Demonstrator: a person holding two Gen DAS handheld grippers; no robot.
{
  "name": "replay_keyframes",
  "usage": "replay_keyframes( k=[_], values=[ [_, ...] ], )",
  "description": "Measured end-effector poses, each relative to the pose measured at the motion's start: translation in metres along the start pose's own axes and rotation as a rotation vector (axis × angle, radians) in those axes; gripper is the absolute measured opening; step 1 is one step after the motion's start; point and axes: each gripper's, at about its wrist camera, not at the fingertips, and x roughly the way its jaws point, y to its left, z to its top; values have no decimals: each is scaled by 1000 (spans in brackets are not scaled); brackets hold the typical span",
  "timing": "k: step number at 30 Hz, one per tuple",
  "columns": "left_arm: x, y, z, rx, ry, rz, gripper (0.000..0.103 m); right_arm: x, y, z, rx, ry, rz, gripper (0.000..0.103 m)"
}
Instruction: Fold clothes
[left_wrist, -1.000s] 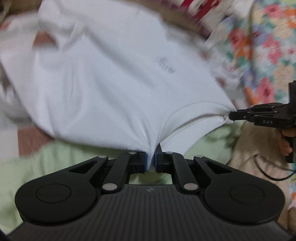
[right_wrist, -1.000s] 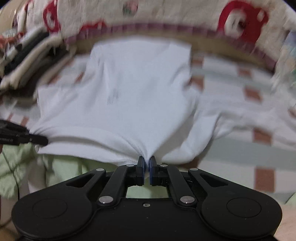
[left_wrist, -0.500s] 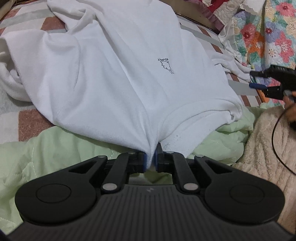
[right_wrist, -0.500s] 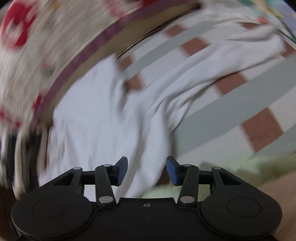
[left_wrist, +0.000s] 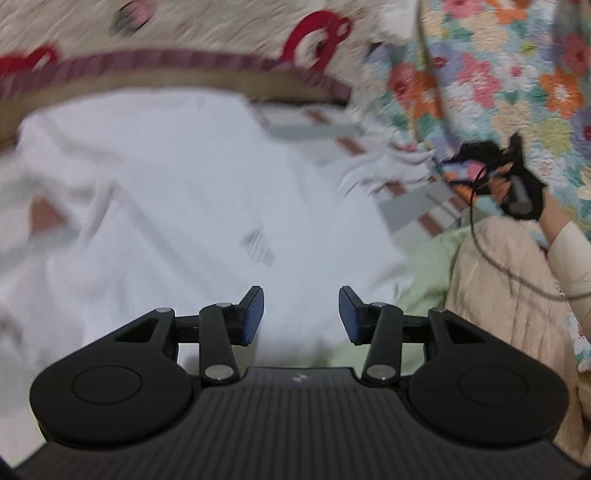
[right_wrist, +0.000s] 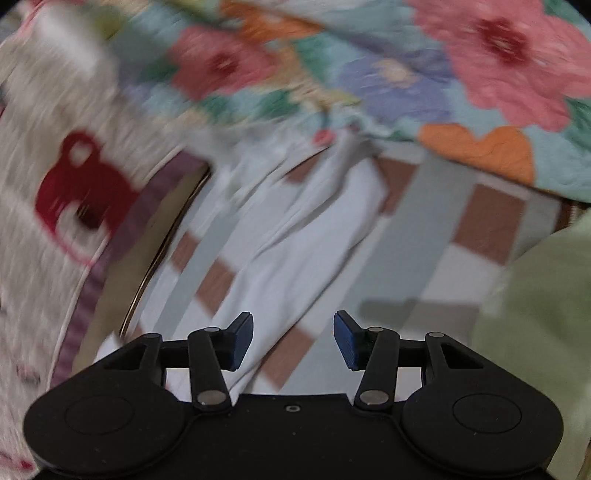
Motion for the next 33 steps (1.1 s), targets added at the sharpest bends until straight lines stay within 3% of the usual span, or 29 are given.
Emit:
replay_keyframes(
  k=[6, 8, 13, 18, 19, 20, 21, 22, 24, 28, 31, 33],
  values=[
    [82, -62, 56, 156, 7, -80, 45, 38, -30, 25, -29, -18, -6, 54],
    [106, -84, 59, 160, 13, -104, 45, 49, -35, 29, -50, -40, -12, 54],
    [151, -126, 38, 298, 70, -123, 48, 75, -31, 36, -131, -108, -33, 56],
    [175, -122, 24, 246, 119, -103, 52, 101, -10, 37, -294, -203, -42, 62],
    [178, -121, 22, 241, 117, -94, 53, 106, -4, 38, -344, -208, -53, 44],
    [180, -121, 21, 237, 115, -86, 55, 111, 2, 40, -392, -205, -70, 16],
    [183, -122, 20, 244, 119, -83, 56, 115, 8, 42, -440, -202, -88, 5],
    [185, -124, 19, 255, 128, -79, 56, 113, 15, 44, -479, -229, -95, 5],
    [186, -126, 17, 271, 140, -76, 59, 88, 32, 51, -542, -363, -105, 5],
    [186, -124, 14, 256, 163, -95, 63, 28, 69, 74, -643, -494, -56, 4],
    [190, -126, 7, 277, 190, -100, 64, 18, 85, 85, -724, -454, -97, 4],
    [193, -131, 1, 336, 197, -55, 51, 25, 87, 88, -763, -408, -154, 4]
  ],
)
